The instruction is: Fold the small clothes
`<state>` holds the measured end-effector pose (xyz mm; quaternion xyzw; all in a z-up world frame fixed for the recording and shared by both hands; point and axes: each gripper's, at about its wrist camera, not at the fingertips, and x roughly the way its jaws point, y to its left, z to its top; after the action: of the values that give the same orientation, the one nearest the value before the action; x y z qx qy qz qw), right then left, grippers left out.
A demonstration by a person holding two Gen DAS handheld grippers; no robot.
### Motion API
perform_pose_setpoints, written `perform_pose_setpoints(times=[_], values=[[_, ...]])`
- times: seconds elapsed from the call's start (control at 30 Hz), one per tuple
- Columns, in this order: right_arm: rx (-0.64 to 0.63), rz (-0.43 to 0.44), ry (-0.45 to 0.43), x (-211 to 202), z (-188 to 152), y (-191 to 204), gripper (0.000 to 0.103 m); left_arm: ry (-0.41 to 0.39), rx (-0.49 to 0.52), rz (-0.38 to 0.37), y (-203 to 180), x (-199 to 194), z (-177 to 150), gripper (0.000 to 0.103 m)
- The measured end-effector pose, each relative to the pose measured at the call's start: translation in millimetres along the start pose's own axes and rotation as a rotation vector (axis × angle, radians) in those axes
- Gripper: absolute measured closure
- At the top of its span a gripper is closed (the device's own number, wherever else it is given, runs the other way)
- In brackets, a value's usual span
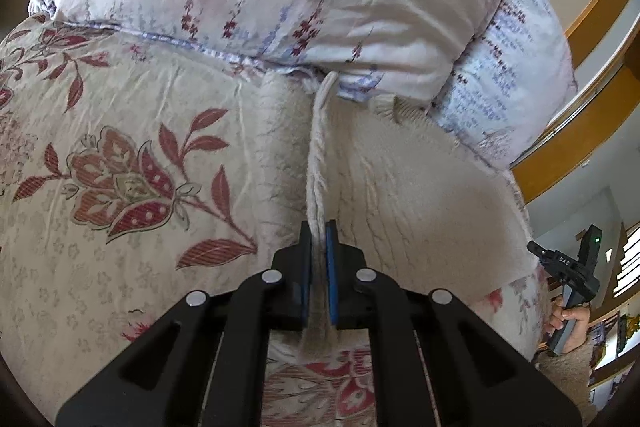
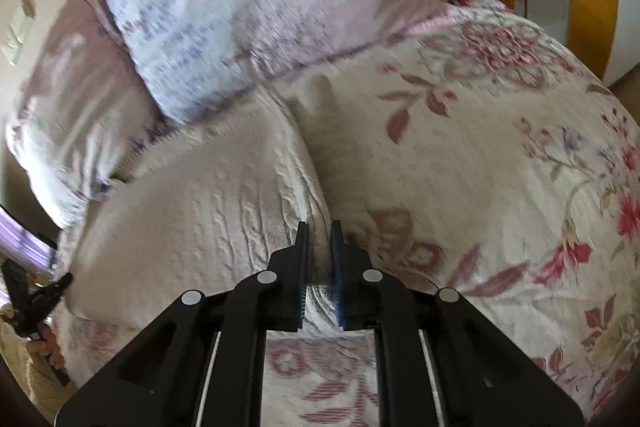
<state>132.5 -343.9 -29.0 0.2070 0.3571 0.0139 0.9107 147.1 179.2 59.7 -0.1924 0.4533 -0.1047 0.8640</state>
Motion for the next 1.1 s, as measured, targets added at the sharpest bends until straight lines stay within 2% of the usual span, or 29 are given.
perform_pose_setpoints(times=[0.1,0.27,0.47,0.53,0.6,0.63,0.67,0.7,0.8,0.93,1.03,1.07,1.1], values=[[-0.002,-0.054,0.025,10,-6,0,0.092,0.019,0.002,0.020,2,10,-1,0.097],[-0.041,-0.115,0.009,8,-14,8,0.092,0.023,0.032,0.035,0,15,0,0.096],[-0.066,-0.146,0.009,12,-12,12,0.090,0.015,0.025,0.044,-1,17,-2,0.092],[-0.070,-0.153,0.006,9,-8,16,0.087,0.012,0.011,0.035,-1,12,-1,0.090],[-0.097,-0.167,-0.028,0,-5,27,0.082,-0.014,0.002,0.043,-3,4,1,0.080],[-0.126,-0.168,-0.061,-6,-3,37,0.078,-0.048,0.005,0.052,-6,-3,3,0.077],[-0.148,-0.160,-0.076,-8,-2,43,0.067,-0.071,0.009,0.061,-11,-8,5,0.073],[-0.177,-0.146,-0.085,-8,-1,53,0.062,-0.087,0.020,0.064,-15,-11,6,0.069],[-0.265,-0.085,-0.060,5,-3,86,0.062,-0.114,0.084,0.081,-37,-10,9,0.063],[-0.382,-0.063,-0.019,32,-13,127,0.062,-0.069,0.130,0.128,-53,13,9,0.062],[-0.423,-0.075,0.005,52,-15,139,0.062,-0.037,0.101,0.153,-46,23,4,0.063],[-0.435,-0.087,0.010,58,-17,140,0.061,-0.033,0.096,0.157,-44,24,2,0.064],[-0.445,-0.090,0.002,60,-17,140,0.060,-0.034,0.098,0.160,-43,24,0,0.070]])
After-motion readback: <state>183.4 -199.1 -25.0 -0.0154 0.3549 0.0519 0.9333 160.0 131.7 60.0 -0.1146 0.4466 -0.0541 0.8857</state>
